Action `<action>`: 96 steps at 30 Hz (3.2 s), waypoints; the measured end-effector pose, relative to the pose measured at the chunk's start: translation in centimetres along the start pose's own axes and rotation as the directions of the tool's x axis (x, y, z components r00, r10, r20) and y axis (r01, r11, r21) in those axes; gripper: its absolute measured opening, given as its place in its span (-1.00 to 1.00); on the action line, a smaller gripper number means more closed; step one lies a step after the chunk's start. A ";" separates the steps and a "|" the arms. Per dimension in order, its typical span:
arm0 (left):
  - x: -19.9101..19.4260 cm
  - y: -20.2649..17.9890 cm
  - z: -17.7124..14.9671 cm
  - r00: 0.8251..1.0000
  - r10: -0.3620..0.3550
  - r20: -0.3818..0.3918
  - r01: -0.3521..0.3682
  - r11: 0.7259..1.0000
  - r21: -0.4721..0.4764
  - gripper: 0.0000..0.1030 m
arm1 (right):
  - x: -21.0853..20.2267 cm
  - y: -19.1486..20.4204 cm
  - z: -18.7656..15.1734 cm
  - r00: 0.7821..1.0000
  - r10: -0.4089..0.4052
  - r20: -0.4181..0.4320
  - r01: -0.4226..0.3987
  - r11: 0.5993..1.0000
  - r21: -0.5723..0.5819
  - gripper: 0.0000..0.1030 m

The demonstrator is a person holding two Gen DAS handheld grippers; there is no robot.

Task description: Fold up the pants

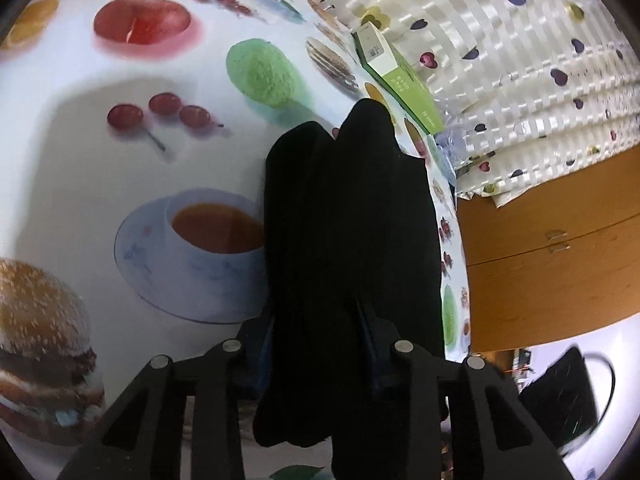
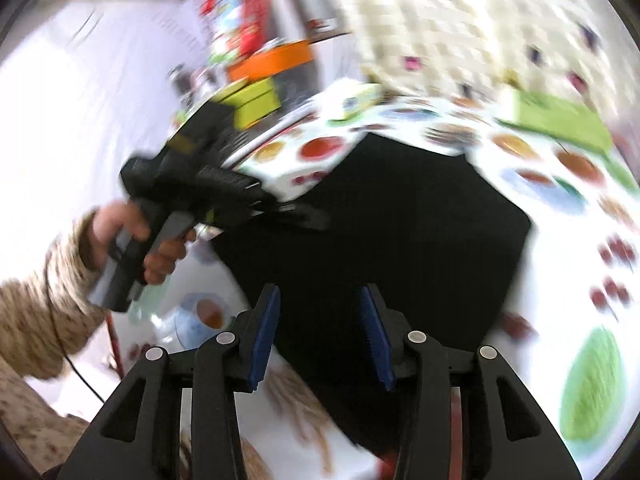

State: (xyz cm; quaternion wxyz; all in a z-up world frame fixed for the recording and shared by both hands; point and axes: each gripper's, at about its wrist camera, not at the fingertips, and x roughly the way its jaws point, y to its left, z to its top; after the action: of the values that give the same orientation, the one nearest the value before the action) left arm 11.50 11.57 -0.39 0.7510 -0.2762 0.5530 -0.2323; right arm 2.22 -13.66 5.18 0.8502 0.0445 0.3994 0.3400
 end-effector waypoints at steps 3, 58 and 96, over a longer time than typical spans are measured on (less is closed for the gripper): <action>0.1 -0.3 0.1 1.000 0.025 -0.001 -0.025 0.999 0.024 -0.28 | -2.0 -4.5 -0.4 0.999 -0.036 0.020 0.032 0.983 0.179 0.00; 9.6 -12.3 2.1 0.996 0.079 0.050 -0.087 0.976 0.199 -0.30 | -4.9 -18.0 3.6 0.981 -0.182 0.072 0.145 0.921 0.361 -0.52; 4.7 -15.9 -7.6 0.797 0.422 0.432 -0.566 0.772 0.289 0.39 | -6.8 -5.7 -1.5 0.843 -0.538 0.028 0.528 0.835 0.151 0.16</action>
State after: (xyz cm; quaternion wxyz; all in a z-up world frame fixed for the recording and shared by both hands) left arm 4.83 -4.44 5.17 0.9099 0.0067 0.4068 -0.0805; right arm 1.15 -22.50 6.61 0.9194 0.0018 0.3888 0.0597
